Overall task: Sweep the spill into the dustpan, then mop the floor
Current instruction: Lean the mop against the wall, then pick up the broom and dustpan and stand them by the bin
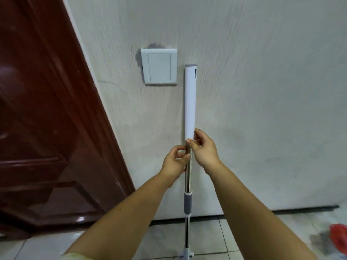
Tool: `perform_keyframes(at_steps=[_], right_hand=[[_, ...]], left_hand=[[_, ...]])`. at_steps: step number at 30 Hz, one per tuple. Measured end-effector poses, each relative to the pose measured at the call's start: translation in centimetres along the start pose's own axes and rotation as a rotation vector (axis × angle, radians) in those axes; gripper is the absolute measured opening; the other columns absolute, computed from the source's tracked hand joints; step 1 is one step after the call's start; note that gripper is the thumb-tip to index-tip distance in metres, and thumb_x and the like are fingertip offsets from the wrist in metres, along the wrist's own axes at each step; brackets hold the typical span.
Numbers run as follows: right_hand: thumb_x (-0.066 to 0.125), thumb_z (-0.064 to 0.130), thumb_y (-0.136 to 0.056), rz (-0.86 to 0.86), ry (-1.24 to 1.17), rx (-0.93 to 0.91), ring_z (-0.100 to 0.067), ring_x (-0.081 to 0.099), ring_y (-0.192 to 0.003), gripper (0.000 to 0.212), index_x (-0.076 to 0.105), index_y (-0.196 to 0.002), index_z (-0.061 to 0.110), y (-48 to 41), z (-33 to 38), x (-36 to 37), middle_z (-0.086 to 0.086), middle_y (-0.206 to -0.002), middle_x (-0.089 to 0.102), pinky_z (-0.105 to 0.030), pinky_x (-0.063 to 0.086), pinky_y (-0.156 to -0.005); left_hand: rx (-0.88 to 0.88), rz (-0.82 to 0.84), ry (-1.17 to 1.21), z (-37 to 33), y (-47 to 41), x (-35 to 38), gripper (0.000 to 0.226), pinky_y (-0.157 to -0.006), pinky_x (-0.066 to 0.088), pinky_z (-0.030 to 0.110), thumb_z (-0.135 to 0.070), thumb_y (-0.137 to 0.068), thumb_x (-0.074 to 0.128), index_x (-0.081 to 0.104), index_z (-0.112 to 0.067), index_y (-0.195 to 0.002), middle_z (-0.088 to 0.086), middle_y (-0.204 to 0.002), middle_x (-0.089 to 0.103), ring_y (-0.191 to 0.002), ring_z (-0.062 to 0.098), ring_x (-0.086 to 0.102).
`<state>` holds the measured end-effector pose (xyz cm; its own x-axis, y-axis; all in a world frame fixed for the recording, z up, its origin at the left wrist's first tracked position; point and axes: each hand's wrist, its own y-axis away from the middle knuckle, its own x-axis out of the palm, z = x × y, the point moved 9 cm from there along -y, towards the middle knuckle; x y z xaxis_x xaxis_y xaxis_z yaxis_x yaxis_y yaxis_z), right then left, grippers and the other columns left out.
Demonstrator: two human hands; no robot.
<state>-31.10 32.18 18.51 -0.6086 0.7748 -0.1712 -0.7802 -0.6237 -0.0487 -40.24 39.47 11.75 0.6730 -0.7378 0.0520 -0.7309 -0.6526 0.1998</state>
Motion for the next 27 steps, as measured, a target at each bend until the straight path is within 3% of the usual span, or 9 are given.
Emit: perform_keyframes(at_steps=[2,6,9,13,17,21,27], right_hand=[[0.065,0.013,-0.090,-0.007,0.088,-0.023,-0.003,0.058,-0.086,0.038,0.058,-0.127,0.015,0.2,-0.2,-0.2,0.004,-0.102,0.064,-0.018,0.051,-0.079],[0.067,0.016,-0.089,-0.031,0.247,-0.055,-0.001,0.057,-0.078,0.027,0.062,-0.115,0.019,0.9,-0.7,-0.7,0.014,-0.088,0.059,-0.010,0.042,-0.068],[0.067,0.023,-0.088,-0.040,0.396,-0.037,-0.010,0.059,-0.077,0.017,0.063,-0.104,0.022,1.5,-1.7,-1.0,0.008,-0.087,0.062,-0.020,0.044,-0.067],[0.064,0.030,-0.090,-0.017,0.612,-0.016,-0.014,0.059,-0.082,0.020,0.063,-0.107,0.019,2.8,-3.8,-1.0,0.005,-0.091,0.063,-0.027,0.047,-0.071],[0.056,0.029,-0.093,0.050,0.819,0.030,-0.016,0.059,-0.086,0.019,0.062,-0.108,0.019,5.5,-7.7,-1.0,0.001,-0.101,0.065,-0.029,0.049,-0.073],[0.048,0.024,-0.097,0.170,0.967,0.180,-0.021,0.060,-0.098,0.024,0.058,-0.118,0.019,10.2,-13.7,-1.4,-0.002,-0.113,0.063,-0.029,0.047,-0.078],[0.047,0.025,-0.095,0.229,1.036,0.391,-0.024,0.059,-0.105,0.027,0.057,-0.119,0.018,20.1,-20.9,-4.4,-0.005,-0.116,0.063,-0.033,0.048,-0.083]], left_hand=[[0.043,-0.047,-0.053,-0.2,0.0,-0.5,0.023,-0.065,0.054,0.021,-0.014,-0.092,0.063,0.058,-0.012,-0.115,0.002,-0.092,0.064,-0.079,0.008,0.063],[0.169,-0.102,-0.268,-0.3,0.2,-1.8,0.013,-0.071,0.050,0.022,-0.018,-0.089,0.067,0.062,-0.017,-0.101,-0.001,-0.084,0.064,-0.074,0.007,0.062],[0.279,-0.056,-0.580,-0.4,0.5,-2.1,0.010,-0.078,0.051,0.022,-0.025,-0.091,0.062,0.063,-0.024,-0.100,-0.009,-0.091,0.063,-0.084,0.006,0.060],[0.563,-0.016,-1.083,-1.1,1.9,-1.1,0.020,-0.085,0.046,0.031,-0.029,-0.094,0.053,0.064,-0.022,-0.110,-0.005,-0.103,0.062,-0.096,0.014,0.057],[0.617,0.085,-1.377,1.9,3.6,1.2,0.019,-0.076,0.039,0.032,-0.026,-0.093,0.049,0.061,-0.021,-0.107,0.000,-0.099,0.060,-0.092,0.022,0.057],[0.549,0.271,-1.494,7.9,6.0,3.3,0.020,-0.077,0.037,0.034,-0.024,-0.092,0.049,0.058,-0.019,-0.109,0.004,-0.106,0.058,-0.095,0.025,0.056],[0.559,0.501,-1.424,14.4,11.1,8.5,0.019,-0.079,0.038,0.034,-0.025,-0.095,0.043,0.059,-0.021,-0.105,0.001,-0.104,0.060,-0.097,0.023,0.057]])
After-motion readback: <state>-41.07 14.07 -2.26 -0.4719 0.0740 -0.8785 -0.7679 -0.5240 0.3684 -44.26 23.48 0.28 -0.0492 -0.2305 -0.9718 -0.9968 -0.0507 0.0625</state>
